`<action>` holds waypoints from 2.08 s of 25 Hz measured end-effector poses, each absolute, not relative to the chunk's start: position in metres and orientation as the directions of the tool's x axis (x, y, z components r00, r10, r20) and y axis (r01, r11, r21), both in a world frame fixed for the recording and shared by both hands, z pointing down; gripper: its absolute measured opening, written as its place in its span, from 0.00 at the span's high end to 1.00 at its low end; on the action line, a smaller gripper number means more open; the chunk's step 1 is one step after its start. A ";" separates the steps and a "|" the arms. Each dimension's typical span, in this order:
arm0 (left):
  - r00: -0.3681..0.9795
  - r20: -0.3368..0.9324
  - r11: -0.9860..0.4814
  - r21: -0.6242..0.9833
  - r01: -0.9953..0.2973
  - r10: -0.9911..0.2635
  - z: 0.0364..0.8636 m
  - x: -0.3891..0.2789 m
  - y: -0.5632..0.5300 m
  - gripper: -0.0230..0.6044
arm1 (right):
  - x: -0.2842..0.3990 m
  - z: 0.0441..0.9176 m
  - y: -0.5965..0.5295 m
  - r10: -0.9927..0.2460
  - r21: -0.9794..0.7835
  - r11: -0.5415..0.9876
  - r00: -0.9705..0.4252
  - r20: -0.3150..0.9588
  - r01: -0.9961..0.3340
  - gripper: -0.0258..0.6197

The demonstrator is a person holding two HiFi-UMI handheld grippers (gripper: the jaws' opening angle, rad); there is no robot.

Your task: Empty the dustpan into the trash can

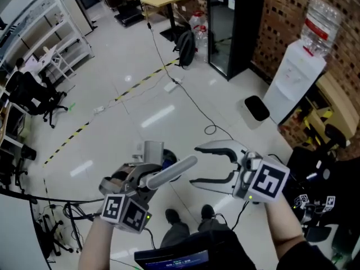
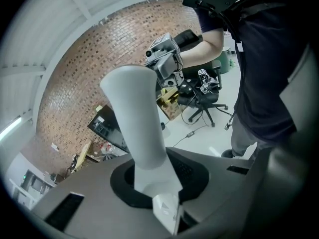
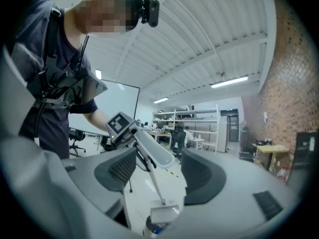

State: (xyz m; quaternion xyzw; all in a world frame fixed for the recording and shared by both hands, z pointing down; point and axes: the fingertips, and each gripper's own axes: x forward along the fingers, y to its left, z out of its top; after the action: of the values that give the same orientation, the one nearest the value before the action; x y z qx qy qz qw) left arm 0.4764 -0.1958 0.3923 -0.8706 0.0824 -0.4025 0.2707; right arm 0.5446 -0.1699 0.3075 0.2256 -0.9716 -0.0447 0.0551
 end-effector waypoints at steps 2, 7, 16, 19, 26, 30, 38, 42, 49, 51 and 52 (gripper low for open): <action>0.664 0.652 -0.841 -0.538 0.064 -0.366 0.391 0.475 -0.197 0.88 | 0.530 0.303 -0.173 -0.411 0.169 0.906 -0.902 0.130 -0.388 0.48; 0.671 0.646 -0.848 -0.527 0.048 -0.364 0.391 0.473 -0.194 0.89 | 0.493 0.301 -0.171 -0.286 0.229 0.944 -0.937 0.203 -0.238 0.48; 0.694 0.625 -0.865 -0.502 0.007 -0.357 0.390 0.452 -0.197 0.89 | 0.460 0.309 -0.172 -0.169 0.288 0.954 -0.946 0.278 -0.086 0.68; 0.709 0.611 -0.869 -0.495 -0.007 -0.354 0.387 0.444 -0.195 0.90 | 0.450 0.309 -0.168 -0.141 0.288 0.956 -0.949 0.284 -0.056 0.70; 0.717 0.565 -0.836 -0.547 -0.044 -0.408 0.380 0.429 -0.201 0.86 | 0.435 0.301 -0.169 -0.112 0.305 0.952 -0.956 0.271 -0.025 0.71; 0.708 0.533 -0.806 -0.585 -0.086 -0.463 0.374 0.414 -0.205 0.82 | 0.425 0.297 -0.172 -0.104 0.294 0.956 -0.956 0.273 -0.020 0.72; 0.737 0.442 -0.829 -0.480 -0.288 -0.511 0.373 0.378 -0.219 0.80 | 0.400 0.287 -0.182 -0.091 0.258 0.966 -0.958 0.272 -0.018 0.72; 0.753 0.408 -0.834 -0.439 -0.333 -0.516 0.370 0.364 -0.225 0.84 | 0.385 0.287 -0.187 -0.099 0.237 0.971 -0.951 0.294 -0.028 0.72; 0.760 0.317 -0.812 -0.366 -0.455 -0.568 0.364 0.334 -0.239 0.84 | 0.352 0.282 -0.194 -0.165 0.238 0.966 -0.951 0.262 -0.102 0.72; 0.756 0.285 -0.801 -0.328 -0.500 -0.589 0.363 0.328 -0.244 0.84 | 0.345 0.282 -0.197 -0.191 0.221 0.966 -0.950 0.248 -0.136 0.72; 0.751 0.278 -0.794 -0.325 -0.513 -0.599 0.362 0.324 -0.246 0.84 | 0.342 0.282 -0.198 -0.201 0.215 0.965 -0.950 0.239 -0.150 0.72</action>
State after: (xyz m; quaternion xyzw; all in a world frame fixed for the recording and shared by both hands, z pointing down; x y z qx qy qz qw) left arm 0.3244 -0.2460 0.3620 -0.9286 0.2994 -0.1869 0.1149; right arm 0.3418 -0.1976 0.2817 0.0892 -0.9826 -0.0974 0.1307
